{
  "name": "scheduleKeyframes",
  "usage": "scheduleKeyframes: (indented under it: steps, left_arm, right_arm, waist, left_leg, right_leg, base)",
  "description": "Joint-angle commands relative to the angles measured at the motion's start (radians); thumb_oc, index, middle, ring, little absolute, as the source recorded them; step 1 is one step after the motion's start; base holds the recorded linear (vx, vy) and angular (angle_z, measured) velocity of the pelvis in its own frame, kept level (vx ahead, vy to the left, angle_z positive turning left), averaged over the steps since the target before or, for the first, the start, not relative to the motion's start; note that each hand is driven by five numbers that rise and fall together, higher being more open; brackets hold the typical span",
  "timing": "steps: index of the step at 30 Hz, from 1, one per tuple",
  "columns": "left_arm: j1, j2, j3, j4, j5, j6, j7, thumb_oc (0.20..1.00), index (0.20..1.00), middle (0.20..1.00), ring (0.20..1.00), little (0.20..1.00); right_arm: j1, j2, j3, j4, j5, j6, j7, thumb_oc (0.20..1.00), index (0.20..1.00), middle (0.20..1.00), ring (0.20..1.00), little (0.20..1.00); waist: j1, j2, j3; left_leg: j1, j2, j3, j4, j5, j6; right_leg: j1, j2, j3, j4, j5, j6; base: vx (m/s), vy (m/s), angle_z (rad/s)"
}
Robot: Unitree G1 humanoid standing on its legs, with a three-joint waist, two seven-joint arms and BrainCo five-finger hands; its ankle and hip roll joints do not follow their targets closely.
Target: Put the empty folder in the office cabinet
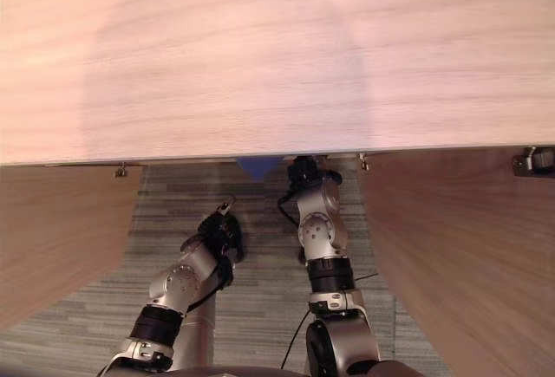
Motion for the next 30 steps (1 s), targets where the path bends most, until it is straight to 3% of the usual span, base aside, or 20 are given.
scheduleKeyframes:
  steps: [1, 3, 5, 6, 8, 9, 14, 19, 24, 26, 30]
  left_arm:
    - [0.016, -0.105, -0.012, -0.023, -0.028, 0.017, 0.014, 1.000, 1.000, 1.000, 1.000, 1.000]
    - [0.012, -0.101, -0.019, -0.034, -0.028, 0.021, 0.021, 1.000, 1.000, 1.000, 1.000, 1.000]
    - [0.011, -0.092, -0.038, -0.054, -0.023, 0.037, 0.042, 1.000, 1.000, 1.000, 1.000, 1.000]
    - [0.010, -0.089, -0.039, -0.057, -0.024, 0.038, 0.044, 1.000, 1.000, 1.000, 1.000, 1.000]
    - [0.008, -0.074, -0.055, -0.069, -0.026, 0.050, 0.065, 1.000, 1.000, 1.000, 1.000, 1.000]
    - [0.010, -0.075, -0.056, -0.069, -0.028, 0.047, 0.068, 1.000, 1.000, 1.000, 1.000, 1.000]
    - [0.021, -0.071, -0.062, -0.068, -0.032, 0.040, 0.077, 1.000, 1.000, 1.000, 1.000, 1.000]
    - [0.045, -0.064, -0.064, -0.047, -0.036, 0.042, 0.093, 1.000, 1.000, 1.000, 1.000, 1.000]
    - [0.111, -0.076, -0.034, 0.078, -0.071, 0.004, 0.116, 1.000, 1.000, 1.000, 1.000, 1.000]
    - [0.124, -0.072, -0.033, 0.099, -0.073, -0.004, 0.116, 1.000, 1.000, 1.000, 1.000, 1.000]
    - [0.205, -0.064, -0.004, 0.247, -0.098, -0.028, 0.105, 1.000, 1.000, 1.000, 1.000, 1.000]
  right_arm:
    - [-0.149, 0.138, 0.036, -0.100, 0.037, -0.068, -0.023, 0.200, 0.200, 0.200, 0.200, 0.200]
    - [-0.165, 0.149, 0.028, -0.096, 0.050, -0.074, -0.057, 0.200, 0.200, 0.200, 0.200, 0.200]
    - [-0.238, 0.200, -0.011, -0.078, 0.116, -0.117, -0.236, 0.200, 0.200, 0.200, 0.200, 0.200]
    - [-0.248, 0.200, -0.014, -0.078, 0.116, -0.119, -0.246, 0.200, 0.200, 0.200, 0.200, 0.200]
    - [-0.320, 0.234, -0.039, -0.082, 0.162, -0.175, -0.397, 0.200, 0.200, 0.200, 0.200, 0.200]
    - [-0.338, 0.243, -0.047, -0.070, 0.167, -0.198, -0.423, 0.200, 0.200, 0.200, 0.200, 0.200]
    - [-0.370, 0.253, -0.081, -0.020, 0.169, -0.226, -0.395, 0.200, 0.200, 0.200, 0.200, 0.200]
    - [-0.315, 0.242, -0.091, 0.037, 0.153, -0.210, -0.373, 0.200, 0.200, 0.200, 0.200, 0.200]
    - [-0.239, 0.215, -0.142, 0.186, 0.106, -0.188, -0.345, 0.200, 0.200, 0.200, 0.200, 0.200]
    - [-0.221, 0.205, -0.149, 0.214, 0.092, -0.184, -0.333, 0.200, 0.200, 0.200, 0.200, 0.200]
    - [-0.109, 0.190, -0.149, 0.331, 0.054, -0.138, -0.264, 0.200, 0.200, 0.200, 0.200, 0.200]
  waist:
    - [-0.029, -0.007, 0.009]
    - [-0.027, -0.006, 0.011]
    - [-0.024, -0.004, 0.010]
    - [-0.024, -0.006, 0.013]
    - [-0.015, -0.012, 0.023]
    - [-0.012, -0.012, 0.024]
    - [-0.005, -0.019, 0.020]
    - [-0.002, -0.022, 0.013]
    - [-0.002, -0.012, 0.014]
    - [-0.004, -0.010, 0.016]
    - [-0.002, 0.006, 0.016]
  left_leg:
    - [0.001, -0.039, 0.005, 0.105, -0.143, 0.001]
    - [-0.009, -0.038, 0.003, 0.112, -0.143, 0.002]
    - [-0.022, -0.037, 0.001, 0.116, -0.149, 0.005]
    - [-0.026, -0.038, 0.000, 0.115, -0.142, 0.006]
    - [-0.038, -0.040, -0.005, 0.109, -0.123, 0.010]
    - [-0.039, -0.040, -0.005, 0.107, -0.120, 0.012]
    - [-0.024, -0.036, 0.003, 0.100, -0.128, 0.012]
    - [0.045, -0.041, -0.013, -0.004, -0.085, 0.006]
    - [0.277, -0.038, -0.050, -0.266, 0.007, -0.019]
    - [0.316, -0.036, -0.059, -0.306, 0.023, -0.022]
    - [0.524, -0.016, -0.079, -0.470, 0.080, -0.047]
  right_leg:
    - [0.025, -0.020, 0.003, 0.034, -0.039, 0.124]
    - [0.013, -0.023, 0.003, 0.043, -0.040, 0.124]
    - [0.001, -0.024, 0.001, 0.048, -0.046, 0.122]
    - [-0.003, -0.022, 0.003, 0.046, -0.039, 0.121]
    - [-0.014, -0.020, 0.009, 0.037, -0.021, 0.118]
    - [-0.014, -0.021, 0.009, 0.035, -0.019, 0.118]
    - [-0.005, -0.020, 0.000, 0.030, -0.022, 0.118]
    - [0.062, 0.006, -0.009, -0.055, 0.026, 0.131]
    - [0.341, 0.081, -0.073, -0.325, 0.116, 0.142]
    - [0.391, 0.095, -0.085, -0.376, 0.135, 0.144]
    - [0.611, 0.140, -0.122, -0.566, 0.185, 0.130]
  base:
    - [0.02, -0.038, 0.03]
    - [0.00, -0.019, 0.04]
    - [0.00, 0.000, 0.00]
    - [-0.04, -0.008, -0.01]
    - [-0.09, -0.016, -0.01]
    - [-0.04, -0.027, -0.02]
    - [-0.03, -0.005, 0.00]
    - [-0.07, -0.019, -0.01]
    - [-0.15, -0.056, -0.08]
    - [-0.07, -0.071, -0.03]
    - [-0.04, -0.131, -0.03]
